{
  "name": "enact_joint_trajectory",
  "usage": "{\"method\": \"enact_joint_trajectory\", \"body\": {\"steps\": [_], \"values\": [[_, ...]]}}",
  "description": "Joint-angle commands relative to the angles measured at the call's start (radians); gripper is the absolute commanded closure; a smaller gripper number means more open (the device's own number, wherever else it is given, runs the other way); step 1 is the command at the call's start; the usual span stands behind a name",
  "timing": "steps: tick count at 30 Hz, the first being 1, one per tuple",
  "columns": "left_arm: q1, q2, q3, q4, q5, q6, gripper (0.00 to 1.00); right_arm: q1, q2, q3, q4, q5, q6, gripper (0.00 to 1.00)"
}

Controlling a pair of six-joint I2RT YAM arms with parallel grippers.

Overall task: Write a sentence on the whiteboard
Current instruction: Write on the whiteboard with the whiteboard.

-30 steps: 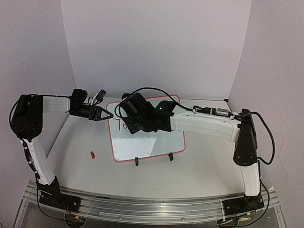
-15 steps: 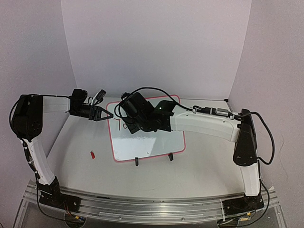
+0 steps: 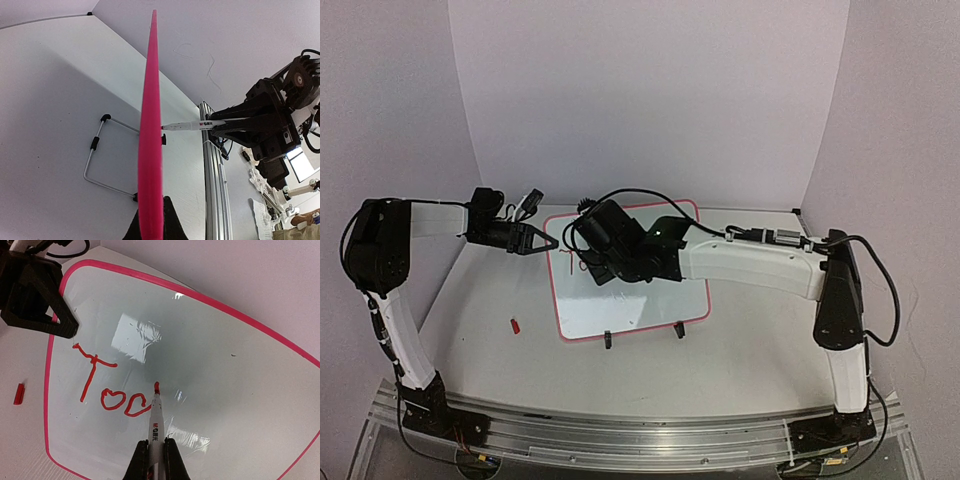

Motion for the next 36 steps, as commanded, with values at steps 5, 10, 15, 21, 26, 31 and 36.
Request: {"method": "enact_joint_trajectory", "body": {"steps": [5,10,15,21,26,31,36], "values": [[-0.029,0.019,0.000,-0.013,-0.051,0.099,1.00,-0.017,-0.023,-0.040,-0.040,0.010,0.043,1.00],[-0.029,0.018,0.000,-0.012,-0.054,0.100,1.00,-0.017,-0.026,-0.050,-0.049,0.003,0.050,1.00],[-0.029,0.019,0.001,-0.012,-0.056,0.098,1.00,-0.017,-0.025,-0.060,-0.061,-0.009,0.065,1.00],[-0.029,0.020,0.003,-0.012,-0.056,0.096,1.00,-0.017,-0.026,-0.068,-0.068,-0.021,0.080,1.00],[-0.029,0.019,0.000,-0.011,-0.056,0.096,1.00,-0.017,-0.022,-0.070,-0.071,-0.042,0.091,1.00],[-0.029,0.020,-0.003,-0.010,-0.051,0.097,1.00,-0.017,-0.016,-0.069,-0.070,-0.061,0.095,1.00],[-0.028,0.022,-0.002,-0.008,-0.050,0.097,1.00,-0.017,-0.016,-0.069,-0.073,-0.069,0.098,1.00]]}}
